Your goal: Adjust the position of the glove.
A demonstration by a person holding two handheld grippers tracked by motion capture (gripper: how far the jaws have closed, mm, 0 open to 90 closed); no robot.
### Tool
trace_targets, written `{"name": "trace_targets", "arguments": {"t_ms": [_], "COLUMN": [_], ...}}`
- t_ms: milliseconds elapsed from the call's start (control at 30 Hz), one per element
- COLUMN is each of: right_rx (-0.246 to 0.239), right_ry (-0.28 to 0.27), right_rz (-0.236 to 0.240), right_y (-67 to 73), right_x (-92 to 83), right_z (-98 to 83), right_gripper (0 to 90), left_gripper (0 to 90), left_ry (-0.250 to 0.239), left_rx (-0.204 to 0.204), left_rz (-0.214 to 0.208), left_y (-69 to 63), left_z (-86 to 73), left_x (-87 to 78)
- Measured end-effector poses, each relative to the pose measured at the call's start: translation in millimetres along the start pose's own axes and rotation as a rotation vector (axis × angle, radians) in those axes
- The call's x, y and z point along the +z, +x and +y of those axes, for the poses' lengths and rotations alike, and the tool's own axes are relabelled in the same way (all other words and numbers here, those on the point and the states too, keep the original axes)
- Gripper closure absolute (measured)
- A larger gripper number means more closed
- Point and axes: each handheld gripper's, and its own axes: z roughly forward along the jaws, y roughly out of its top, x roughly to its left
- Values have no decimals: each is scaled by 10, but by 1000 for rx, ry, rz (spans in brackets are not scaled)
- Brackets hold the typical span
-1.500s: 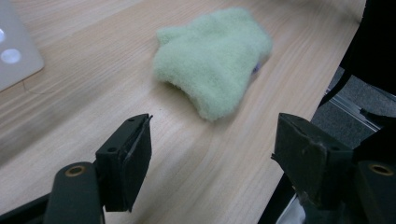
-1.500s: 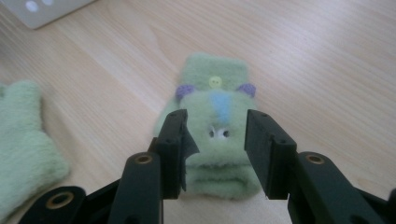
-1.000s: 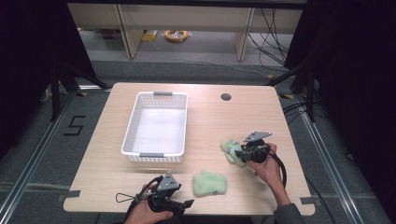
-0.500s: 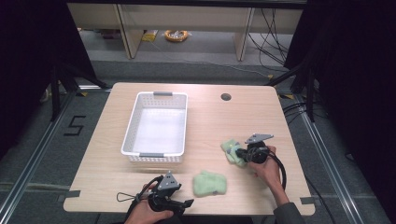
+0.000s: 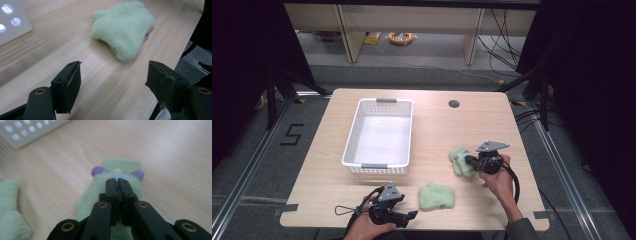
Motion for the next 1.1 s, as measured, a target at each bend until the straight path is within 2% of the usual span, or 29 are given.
{"name": "trace_targets", "arguments": {"t_ms": [33, 100, 200, 300, 400, 433, 467, 500, 533, 567, 600, 633, 700, 767, 833, 867, 900, 933, 967, 1033, 1067, 1100], "right_rx": [0, 1, 9, -7, -24, -34, -11, -34, -19, -46, -48, -43, -65, -70, -65, -70, -80, -73, -89, -73, -84, -78], "right_ry": [-7, -38, -86, -125, -146, -147, -133, -143, -134, -136, -136, -125, -133, -128, -125, -121, -126, -121, -119, -116, -131, -119], "right_rz": [2, 15, 36, 53, 81, 91, 119, 126, 145, 149, 160, 162, 170, 186, 190, 191, 197, 199, 207, 209, 199, 206], "right_y": [26, 89, 190, 319, 474, 501, 576, 609, 683, 729, 770, 837, 911, 967, 1018, 1040, 1066, 1097, 1107, 1149, 1157, 1170], "right_x": [-36, -110, -241, -345, -366, -359, -357, -336, -322, -296, -277, -262, -230, -211, -203, -200, -189, -183, -172, -161, -156, -157], "right_z": [19, 50, 81, 119, 150, 156, 154, 157, 155, 160, 159, 154, 158, 165, 174, 180, 187, 187, 193, 191, 193, 197], "right_gripper": [878, 878, 878, 878, 878, 878, 878, 878, 878, 878, 878, 878, 878, 878, 878, 878, 878, 878, 878, 878, 878, 878], "left_gripper": [272, 272, 273, 274, 274, 274, 275, 276, 277, 278, 278, 278, 278, 278, 275, 268, 262, 262, 261, 268, 272, 281], "left_ry": [-18, -13, -25, -25, -32, -25, -44, -27, -49, -65, -72, -93, -108, -111, -142, -139, -153, -155, -165, -157, -139, -151], "left_rx": [0, 10, -6, 3, 5, 10, -8, -9, 6, -2, 3, -8, -1, 3, -1, 14, 9, 12, 8, 18, 35, 32], "left_rz": [-6, -7, -6, -5, -4, -7, -7, -17, 0, 1, 0, -9, -5, -15, -33, -39, -42, -40, -39, -26, -20, -29], "left_y": [-7, -2, -9, -7, -4, 0, -12, -4, -5, -13, -14, -33, -49, -75, -123, -130, -151, -162, -181, -224, -244, -266], "left_z": [2, 6, 9, 10, 16, 22, 22, 31, 37, 42, 55, 66, 84, 113, 157, 189, 222, 251, 271, 301, 315, 319], "left_x": [2, -11, -14, -19, -26, -39, -32, -54, -57, -55, -67, -70, -74, -64, -24, -23, -11, -8, 13, 53, 69, 103]}}
